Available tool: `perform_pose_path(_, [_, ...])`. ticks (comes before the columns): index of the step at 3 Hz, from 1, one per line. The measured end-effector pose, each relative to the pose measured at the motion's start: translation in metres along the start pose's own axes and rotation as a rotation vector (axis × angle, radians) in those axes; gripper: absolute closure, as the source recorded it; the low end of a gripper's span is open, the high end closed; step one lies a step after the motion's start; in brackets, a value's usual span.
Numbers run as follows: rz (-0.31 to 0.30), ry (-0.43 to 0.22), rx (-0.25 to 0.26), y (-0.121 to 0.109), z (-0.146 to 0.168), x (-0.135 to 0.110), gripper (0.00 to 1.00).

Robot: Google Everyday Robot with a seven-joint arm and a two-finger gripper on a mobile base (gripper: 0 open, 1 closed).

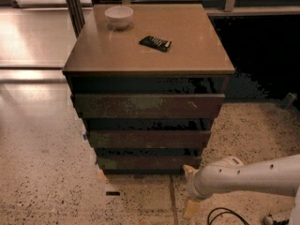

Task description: Open bottom drawer

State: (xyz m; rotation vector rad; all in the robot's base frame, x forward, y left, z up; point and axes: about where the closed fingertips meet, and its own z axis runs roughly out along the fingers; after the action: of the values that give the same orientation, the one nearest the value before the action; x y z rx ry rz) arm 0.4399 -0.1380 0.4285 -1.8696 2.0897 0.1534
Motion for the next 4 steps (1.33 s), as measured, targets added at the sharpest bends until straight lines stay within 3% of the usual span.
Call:
perform_pose_path(1, [0.011, -0.023, 0.033, -0.008, 0.0, -0.007, 0.0])
perform_pose_path(3, [-0.021, -0.071, 0.03, -0.011, 0.013, -0.015, 0.0])
perform_pose_path(4, [-0.089, -0.207, -0.027, -0.026, 0.054, -0.04, 0.0])
